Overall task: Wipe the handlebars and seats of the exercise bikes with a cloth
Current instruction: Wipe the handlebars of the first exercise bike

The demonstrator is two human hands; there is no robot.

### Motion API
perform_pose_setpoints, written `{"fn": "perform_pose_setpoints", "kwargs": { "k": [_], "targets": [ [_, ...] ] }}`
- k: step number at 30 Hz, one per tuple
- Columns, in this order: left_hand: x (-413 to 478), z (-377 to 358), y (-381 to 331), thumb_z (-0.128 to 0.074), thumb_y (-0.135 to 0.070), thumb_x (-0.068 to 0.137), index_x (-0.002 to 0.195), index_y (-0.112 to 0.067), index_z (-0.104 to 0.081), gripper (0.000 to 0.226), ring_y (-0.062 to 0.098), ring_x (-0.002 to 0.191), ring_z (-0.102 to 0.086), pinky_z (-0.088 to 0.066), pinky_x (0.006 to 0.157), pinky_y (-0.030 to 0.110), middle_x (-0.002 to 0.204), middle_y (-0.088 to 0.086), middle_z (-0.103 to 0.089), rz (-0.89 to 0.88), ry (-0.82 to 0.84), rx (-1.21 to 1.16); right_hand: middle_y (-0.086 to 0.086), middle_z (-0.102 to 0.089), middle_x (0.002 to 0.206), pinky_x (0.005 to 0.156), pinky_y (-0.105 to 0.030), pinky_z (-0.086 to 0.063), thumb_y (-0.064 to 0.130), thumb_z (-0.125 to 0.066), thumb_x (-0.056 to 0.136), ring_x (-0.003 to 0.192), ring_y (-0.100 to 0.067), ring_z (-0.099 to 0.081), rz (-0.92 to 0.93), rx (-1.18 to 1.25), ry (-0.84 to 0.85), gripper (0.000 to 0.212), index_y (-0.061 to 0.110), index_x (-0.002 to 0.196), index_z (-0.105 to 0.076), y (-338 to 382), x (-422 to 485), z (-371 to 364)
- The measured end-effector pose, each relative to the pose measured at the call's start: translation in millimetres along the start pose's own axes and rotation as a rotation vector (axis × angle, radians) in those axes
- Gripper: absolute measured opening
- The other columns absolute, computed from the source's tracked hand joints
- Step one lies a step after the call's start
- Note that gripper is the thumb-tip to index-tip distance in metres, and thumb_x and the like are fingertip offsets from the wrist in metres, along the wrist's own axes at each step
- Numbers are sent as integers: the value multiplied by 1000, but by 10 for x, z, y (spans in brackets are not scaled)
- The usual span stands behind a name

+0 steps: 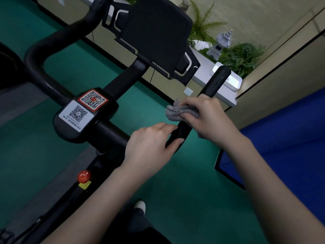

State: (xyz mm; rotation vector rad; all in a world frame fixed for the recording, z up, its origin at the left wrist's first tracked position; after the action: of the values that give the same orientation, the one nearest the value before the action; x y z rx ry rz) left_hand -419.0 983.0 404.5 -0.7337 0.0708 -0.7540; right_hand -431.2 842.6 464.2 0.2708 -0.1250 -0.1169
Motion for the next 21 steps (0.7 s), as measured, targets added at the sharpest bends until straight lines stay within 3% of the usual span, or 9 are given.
{"fn": "perform_pose_setpoints", "kwargs": {
  "k": [3, 10, 14, 19, 21],
  "targets": [
    [13, 1, 18, -52, -55, 88, 115, -33, -61, 36, 19, 89, -66, -49, 69, 34, 107, -12, -66, 11, 19, -20, -10, -65, 93, 79, -32, -45, 16, -61, 87, 92, -20, -54, -44, -130, 43, 21, 16, 107, -67, -70, 176, 63],
    [18, -10, 8, -52, -54, 89, 115, -32, -61, 35, 20, 87, -66, -47, 66, 34, 105, -11, -66, -3, 28, -3, -8, -68, 86, 72, -33, -51, 10, -60, 84, 84, -24, -62, -32, -129, 128, 17, 13, 99, -69, 57, 203, -24],
    [18, -9, 15, -48, -56, 90, 119, -33, -59, 38, 20, 89, -66, -48, 67, 33, 108, -11, -66, 6, 44, 3, -12, -59, 84, 71, -31, -40, 7, -59, 85, 96, -28, -53, -61, -267, -8, 18, 7, 101, -67, -54, 270, 55],
    [20, 1, 12, -50, -55, 89, 118, -33, -59, 38, 20, 91, -65, -51, 71, 36, 108, -11, -65, 22, 59, -9, -8, -65, 86, 72, -31, -40, 9, -63, 85, 90, -22, -50, -22, -120, -45, 16, 13, 100, -68, -99, 140, -46],
    [26, 6, 9, -53, -54, 88, 117, -33, -60, 37, 19, 92, -65, -51, 73, 37, 108, -12, -66, 34, 66, -44, -6, -68, 88, 71, -23, -34, 6, -65, 85, 91, -23, -51, -15, -69, -163, 16, 9, 100, -69, -156, 71, -33]
  ]
}}
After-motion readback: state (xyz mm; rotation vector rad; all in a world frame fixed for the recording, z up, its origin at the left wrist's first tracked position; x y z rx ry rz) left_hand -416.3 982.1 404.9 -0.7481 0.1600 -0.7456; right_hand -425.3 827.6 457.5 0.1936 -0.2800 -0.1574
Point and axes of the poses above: each hand's wrist, its own x-axis towards the middle knuckle, its own z-axis out of the back of the hand, y = z × x, the point moved 4 cm from there along x, towards the middle knuckle
